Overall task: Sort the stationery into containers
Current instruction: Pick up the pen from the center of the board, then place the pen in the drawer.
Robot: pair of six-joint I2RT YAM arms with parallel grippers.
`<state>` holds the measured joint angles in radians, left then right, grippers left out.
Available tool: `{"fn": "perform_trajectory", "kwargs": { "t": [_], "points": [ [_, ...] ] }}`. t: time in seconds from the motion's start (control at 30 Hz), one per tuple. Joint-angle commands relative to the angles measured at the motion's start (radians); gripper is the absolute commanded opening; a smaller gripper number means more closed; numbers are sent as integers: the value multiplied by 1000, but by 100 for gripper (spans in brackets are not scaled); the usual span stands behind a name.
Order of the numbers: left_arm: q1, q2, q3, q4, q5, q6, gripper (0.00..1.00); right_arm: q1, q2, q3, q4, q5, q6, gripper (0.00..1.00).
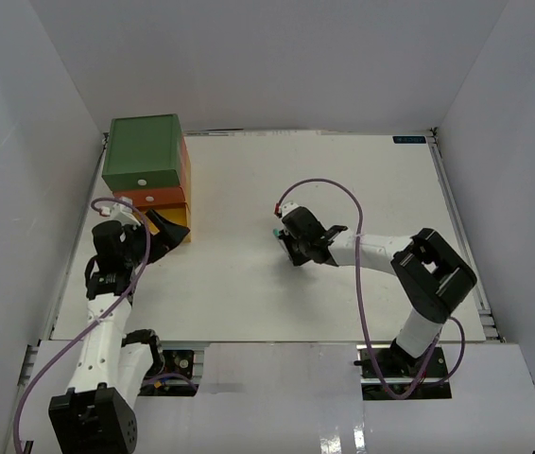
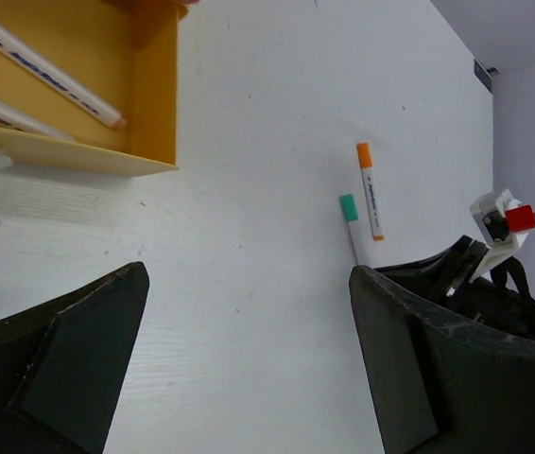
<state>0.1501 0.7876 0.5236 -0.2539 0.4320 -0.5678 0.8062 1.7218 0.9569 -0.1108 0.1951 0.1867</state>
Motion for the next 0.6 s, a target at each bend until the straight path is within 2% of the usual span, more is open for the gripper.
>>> {"fn": "perform_trajectory", "kwargs": {
  "t": [0.0, 0.13, 0.17, 0.27, 0.47, 0.57],
  "points": [
    [-39, -14, -19, 25, 103, -84, 98, 39, -105, -39, 6, -42, 20, 12],
    [-208, -7, 3, 53, 25, -178, 98, 73, -195, -69, 54, -101, 52, 13],
    [-280, 8, 12, 61, -1, -197, 98, 80, -211, -73, 62, -111, 60, 14],
    [-406, 67, 41, 91, -107, -276, 98, 100, -251, -75, 72, -140, 86, 15],
    [-610, 222, 107, 169, -278, -343, 98, 131, -310, -98, 127, -184, 112, 17],
    [-662, 317, 150, 194, -314, -362, 98, 134, -318, -99, 131, -184, 115, 17]
  ]
}}
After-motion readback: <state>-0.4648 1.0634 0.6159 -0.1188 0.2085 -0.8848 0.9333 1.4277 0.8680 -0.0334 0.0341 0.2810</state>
